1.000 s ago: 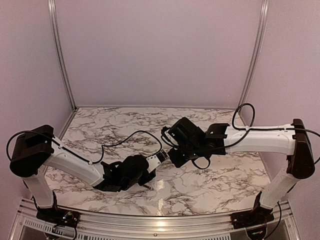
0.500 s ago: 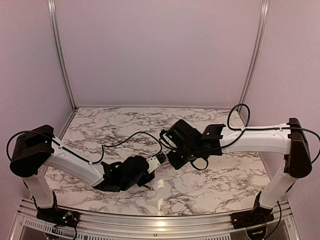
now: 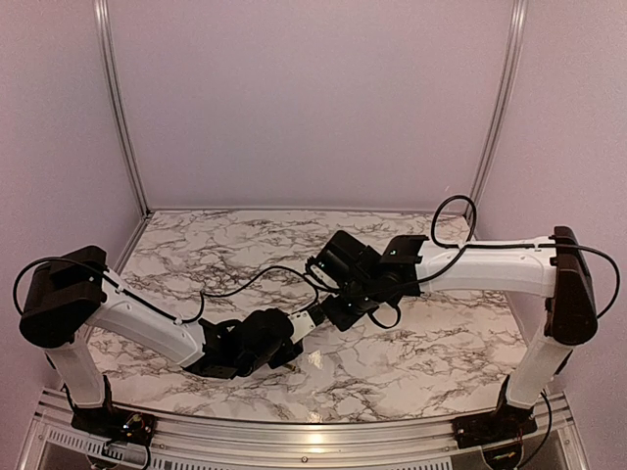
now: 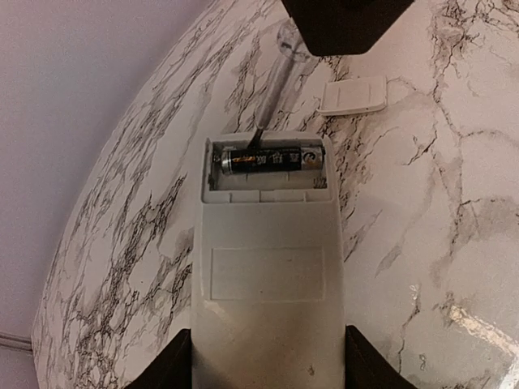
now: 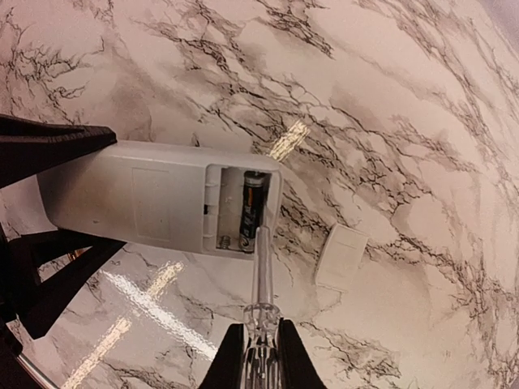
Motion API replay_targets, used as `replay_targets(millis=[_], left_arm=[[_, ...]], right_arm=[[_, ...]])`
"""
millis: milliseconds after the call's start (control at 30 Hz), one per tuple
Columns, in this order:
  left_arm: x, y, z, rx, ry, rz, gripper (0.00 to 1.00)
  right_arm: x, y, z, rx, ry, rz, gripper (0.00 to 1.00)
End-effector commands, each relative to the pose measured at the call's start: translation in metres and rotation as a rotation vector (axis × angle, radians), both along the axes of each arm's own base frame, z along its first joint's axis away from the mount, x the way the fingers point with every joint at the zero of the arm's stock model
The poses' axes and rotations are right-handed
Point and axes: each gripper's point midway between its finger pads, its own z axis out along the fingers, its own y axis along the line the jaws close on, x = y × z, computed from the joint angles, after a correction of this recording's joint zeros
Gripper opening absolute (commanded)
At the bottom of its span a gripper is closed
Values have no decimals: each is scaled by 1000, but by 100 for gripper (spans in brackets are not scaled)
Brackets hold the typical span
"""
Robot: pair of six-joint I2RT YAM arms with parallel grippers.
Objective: Unload the batteries from the remote control
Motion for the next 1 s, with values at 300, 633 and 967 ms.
replay_targets(millis=[300, 633, 967], left_arm=[[0, -18, 21, -60, -41, -13, 0], [-5, -20, 23, -67, -56, -32, 0], [-9, -19, 29, -89, -82, -54, 0]], right_arm=[[-4, 5, 6, -59, 31, 51, 0], [-10, 3, 9, -97, 72, 81, 0], [-7, -8, 15, -53, 119, 93, 0]])
